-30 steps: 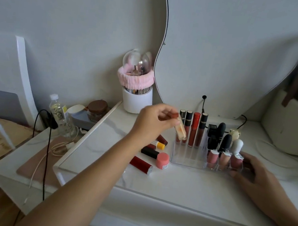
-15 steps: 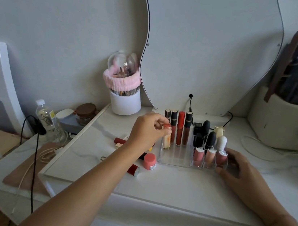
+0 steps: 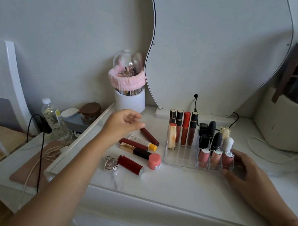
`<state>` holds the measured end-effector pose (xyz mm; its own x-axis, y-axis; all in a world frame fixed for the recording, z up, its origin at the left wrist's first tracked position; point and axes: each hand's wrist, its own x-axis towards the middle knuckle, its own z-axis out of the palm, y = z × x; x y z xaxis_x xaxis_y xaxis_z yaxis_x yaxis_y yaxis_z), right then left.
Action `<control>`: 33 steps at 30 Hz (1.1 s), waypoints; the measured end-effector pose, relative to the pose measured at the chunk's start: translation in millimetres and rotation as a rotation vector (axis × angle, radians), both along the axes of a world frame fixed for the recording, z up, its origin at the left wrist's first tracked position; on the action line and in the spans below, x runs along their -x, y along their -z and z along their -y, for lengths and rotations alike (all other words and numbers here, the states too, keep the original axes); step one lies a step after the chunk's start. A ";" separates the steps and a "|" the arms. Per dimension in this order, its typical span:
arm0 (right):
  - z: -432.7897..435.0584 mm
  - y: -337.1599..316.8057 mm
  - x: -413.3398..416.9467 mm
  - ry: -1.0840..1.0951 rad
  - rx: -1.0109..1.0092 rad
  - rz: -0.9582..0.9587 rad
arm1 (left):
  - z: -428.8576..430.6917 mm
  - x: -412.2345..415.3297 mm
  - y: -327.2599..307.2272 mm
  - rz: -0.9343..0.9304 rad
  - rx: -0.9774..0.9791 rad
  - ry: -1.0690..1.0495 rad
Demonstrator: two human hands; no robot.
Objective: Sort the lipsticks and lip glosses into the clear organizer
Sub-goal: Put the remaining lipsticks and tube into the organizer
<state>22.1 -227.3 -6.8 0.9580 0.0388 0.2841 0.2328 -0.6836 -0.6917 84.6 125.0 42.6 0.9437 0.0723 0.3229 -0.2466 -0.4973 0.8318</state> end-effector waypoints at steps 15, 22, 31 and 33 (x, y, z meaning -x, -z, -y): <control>-1.9 -2.2 2.5 0.016 0.024 -0.010 | -76.8 -2.0 44.7 -0.227 -0.255 0.099; -2.0 -2.8 2.8 0.015 0.024 -0.022 | -77.2 -1.3 44.4 -0.249 -0.253 0.151; -0.4 -0.6 0.6 0.013 0.024 -0.011 | -73.3 0.3 35.1 -0.261 -0.017 0.184; 0.0 0.0 0.3 0.010 0.022 -0.011 | -66.4 1.2 29.6 -0.232 0.109 0.188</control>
<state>21.8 -227.3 -6.8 0.9616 0.0351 0.2724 0.2179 -0.7012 -0.6789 83.4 191.5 13.0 0.9914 -0.0876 0.0976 -0.1232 -0.3662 0.9224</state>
